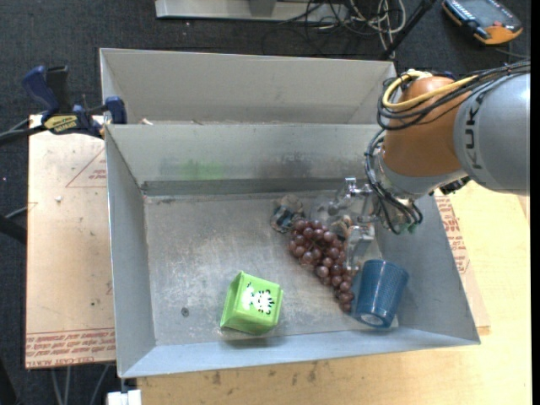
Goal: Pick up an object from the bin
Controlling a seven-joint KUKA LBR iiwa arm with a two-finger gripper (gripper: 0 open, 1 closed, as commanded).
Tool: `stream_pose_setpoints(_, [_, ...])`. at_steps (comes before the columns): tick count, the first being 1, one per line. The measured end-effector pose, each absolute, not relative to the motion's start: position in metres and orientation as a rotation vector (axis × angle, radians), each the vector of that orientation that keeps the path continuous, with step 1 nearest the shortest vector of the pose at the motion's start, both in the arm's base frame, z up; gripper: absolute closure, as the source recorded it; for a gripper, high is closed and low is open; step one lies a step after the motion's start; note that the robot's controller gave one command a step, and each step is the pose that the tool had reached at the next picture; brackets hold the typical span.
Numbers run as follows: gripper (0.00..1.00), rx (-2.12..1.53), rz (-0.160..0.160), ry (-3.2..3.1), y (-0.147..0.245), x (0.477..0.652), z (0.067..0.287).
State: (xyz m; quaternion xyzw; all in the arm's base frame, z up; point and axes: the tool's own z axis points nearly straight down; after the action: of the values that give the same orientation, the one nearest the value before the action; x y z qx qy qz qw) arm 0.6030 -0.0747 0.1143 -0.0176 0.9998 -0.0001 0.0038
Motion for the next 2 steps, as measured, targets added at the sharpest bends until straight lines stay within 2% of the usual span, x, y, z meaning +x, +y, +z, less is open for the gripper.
stream_pose_setpoints(1, [0.00,-0.163,0.012,3.133,-0.1065,0.6398,0.0723])
stream_pose_setpoints(2, [0.00,0.090,0.012,3.128,-0.1032,0.6312,0.0747])
